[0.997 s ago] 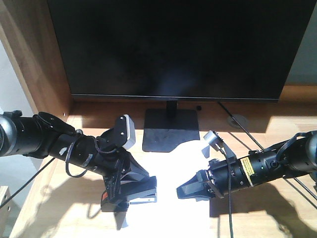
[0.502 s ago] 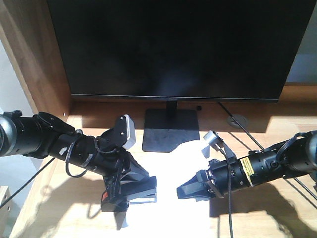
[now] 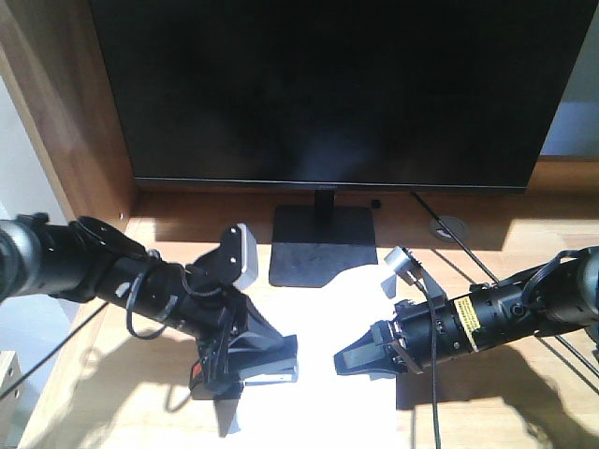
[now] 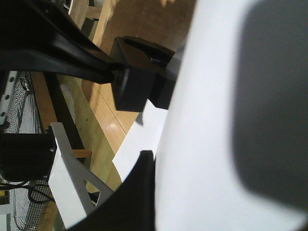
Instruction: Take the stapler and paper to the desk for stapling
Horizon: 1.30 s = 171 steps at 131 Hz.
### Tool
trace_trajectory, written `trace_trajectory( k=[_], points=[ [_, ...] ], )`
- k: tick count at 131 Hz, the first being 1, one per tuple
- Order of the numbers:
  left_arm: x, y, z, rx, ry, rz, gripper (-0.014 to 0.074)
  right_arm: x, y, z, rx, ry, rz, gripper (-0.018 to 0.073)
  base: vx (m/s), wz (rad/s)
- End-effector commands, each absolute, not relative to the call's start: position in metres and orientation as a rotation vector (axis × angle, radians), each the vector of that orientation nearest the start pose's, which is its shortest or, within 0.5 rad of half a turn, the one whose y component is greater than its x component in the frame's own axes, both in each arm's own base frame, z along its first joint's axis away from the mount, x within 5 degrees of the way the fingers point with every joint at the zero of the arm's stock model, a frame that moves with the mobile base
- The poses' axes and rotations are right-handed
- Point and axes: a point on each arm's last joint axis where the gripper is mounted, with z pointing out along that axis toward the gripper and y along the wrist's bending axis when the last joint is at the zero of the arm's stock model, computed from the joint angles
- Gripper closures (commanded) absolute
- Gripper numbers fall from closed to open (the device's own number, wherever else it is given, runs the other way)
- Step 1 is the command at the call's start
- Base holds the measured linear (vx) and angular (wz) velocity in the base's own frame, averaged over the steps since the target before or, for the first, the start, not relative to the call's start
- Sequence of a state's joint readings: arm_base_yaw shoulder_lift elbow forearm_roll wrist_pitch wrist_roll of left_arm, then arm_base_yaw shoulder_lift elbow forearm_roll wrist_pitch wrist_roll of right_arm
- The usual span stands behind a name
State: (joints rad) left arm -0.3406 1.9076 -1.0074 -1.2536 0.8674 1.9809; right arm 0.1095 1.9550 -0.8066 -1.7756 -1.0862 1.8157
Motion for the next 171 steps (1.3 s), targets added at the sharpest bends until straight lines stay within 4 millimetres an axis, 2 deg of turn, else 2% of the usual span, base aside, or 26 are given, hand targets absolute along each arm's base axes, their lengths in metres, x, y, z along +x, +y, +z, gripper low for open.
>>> trace_trajectory(
  k=[1,34,105,115,171],
  points=[
    [0.304,-0.183,0.160,1.523,1.815,-0.906,0.0603,0.280,0.112,0.134,-0.564,2.479,1.514,0.0562,0.00,0.00],
    [0.307,-0.183,0.129,1.527,1.899,-0.941,0.0603,0.280,0.112,0.134,-0.565,2.479,1.514,0.0562,0.00,0.00],
    [0.306,-0.182,0.126,1.561,1.901,-0.928,0.0603,0.280,0.112,0.134,-0.565,2.479,1.514,0.0562,0.00,0.00],
    [0.305,-0.182,0.135,1.559,1.879,-0.922,0.0603,0.280,0.112,0.134,-0.565,2.479,1.514,0.0562,0.00,0.00],
    [0.295,-0.175,0.229,1.506,1.657,-0.694,0.0603,0.280,0.112,0.134,-0.565,2.477,1.518,0.0561,0.00,0.00]
  ],
)
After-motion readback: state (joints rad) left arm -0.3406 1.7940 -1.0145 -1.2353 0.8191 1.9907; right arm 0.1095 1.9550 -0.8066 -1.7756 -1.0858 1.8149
